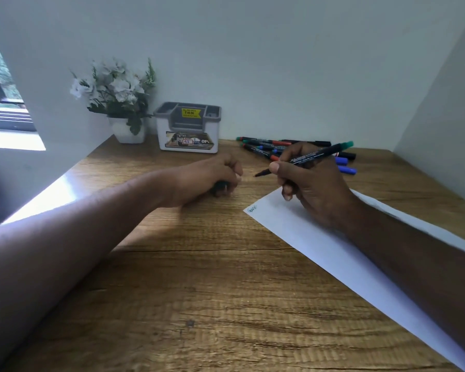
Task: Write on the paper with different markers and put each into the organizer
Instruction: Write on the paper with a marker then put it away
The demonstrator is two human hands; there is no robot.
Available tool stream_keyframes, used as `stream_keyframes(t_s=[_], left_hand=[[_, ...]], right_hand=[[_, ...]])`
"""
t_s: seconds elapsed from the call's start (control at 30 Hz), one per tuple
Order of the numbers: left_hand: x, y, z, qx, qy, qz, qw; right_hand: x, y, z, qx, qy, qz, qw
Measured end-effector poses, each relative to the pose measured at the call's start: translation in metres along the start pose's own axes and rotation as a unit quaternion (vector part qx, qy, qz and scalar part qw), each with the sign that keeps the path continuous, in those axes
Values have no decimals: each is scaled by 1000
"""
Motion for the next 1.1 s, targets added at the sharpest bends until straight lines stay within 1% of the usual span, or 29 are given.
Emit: stream_keyframes(t_s=[0.1, 0.2, 0.3, 0.43, 0.6, 0.7, 0.83, 0.93, 1.1], left_hand=[[-4, -2, -1, 41, 33, 19, 998], [-14, -3, -4, 78, -23, 66, 994], [-14, -4, -3, 97, -70, 75, 990], [-15, -3, -3, 104, -83, 76, 988], [-22, 0, -8, 94, -157, 90, 979], [-19, 0, -7, 95, -134, 79, 983], [-14, -1, -3, 94, -103, 75, 987], [-5, 2, 3, 91, -161, 49, 981], [-3, 8, 2, 86, -224, 73, 968]], right_hand=[[3, 2, -2, 1, 39, 0, 999], [7, -1, 1, 25, 61, -27, 997], [8, -2, 2, 33, 58, -47, 997], [10, -2, -1, 20, 39, -53, 998], [4, 1, -6, -12, 26, -36, 999], [5, -1, -4, -14, 21, -44, 999], [15, -1, -2, -21, -7, -74, 997], [30, -1, -3, -45, -29, -109, 993], [34, -1, -3, -79, -38, -96, 991]])
Point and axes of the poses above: each hand's wrist, its own y-axis towards the middle knuckle, its own x-axis out of the palm, z = x × y, the point moved 8 cm from there along y, towards the middle knuckle, and after that the axes turned 7 degrees about -x, right-handed, at the moved point
